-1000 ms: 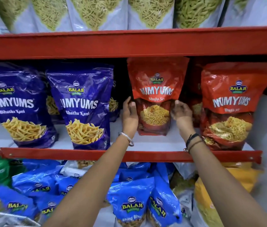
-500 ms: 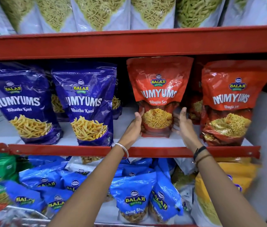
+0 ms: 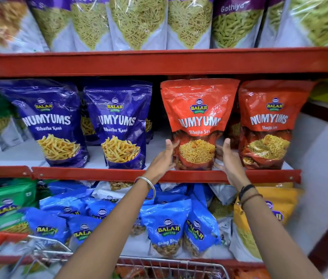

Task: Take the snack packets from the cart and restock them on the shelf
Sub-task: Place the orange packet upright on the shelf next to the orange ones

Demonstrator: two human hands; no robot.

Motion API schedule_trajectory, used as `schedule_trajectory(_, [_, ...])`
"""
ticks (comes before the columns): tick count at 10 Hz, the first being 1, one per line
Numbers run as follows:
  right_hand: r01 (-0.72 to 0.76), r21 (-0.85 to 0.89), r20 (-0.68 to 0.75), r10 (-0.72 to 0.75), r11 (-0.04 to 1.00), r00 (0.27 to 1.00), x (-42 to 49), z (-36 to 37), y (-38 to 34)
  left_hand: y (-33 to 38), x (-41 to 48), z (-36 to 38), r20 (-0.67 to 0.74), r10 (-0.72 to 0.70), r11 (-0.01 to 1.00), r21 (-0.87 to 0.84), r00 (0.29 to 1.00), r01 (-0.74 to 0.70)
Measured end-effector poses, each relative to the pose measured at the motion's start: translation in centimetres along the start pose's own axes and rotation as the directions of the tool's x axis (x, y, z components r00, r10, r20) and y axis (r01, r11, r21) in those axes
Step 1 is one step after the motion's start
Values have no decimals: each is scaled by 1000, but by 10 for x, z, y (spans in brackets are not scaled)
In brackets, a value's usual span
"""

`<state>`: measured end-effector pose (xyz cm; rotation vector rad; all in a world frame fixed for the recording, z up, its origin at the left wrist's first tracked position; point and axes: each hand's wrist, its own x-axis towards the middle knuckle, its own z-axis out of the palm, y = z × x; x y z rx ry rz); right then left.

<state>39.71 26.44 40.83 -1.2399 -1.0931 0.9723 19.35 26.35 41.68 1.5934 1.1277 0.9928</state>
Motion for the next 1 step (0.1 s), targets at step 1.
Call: schedule_trajectory(1, [68,-117,-112,-81,991,990,-22,7,10,3,-18,5,-95,20,999,-26,995,-23])
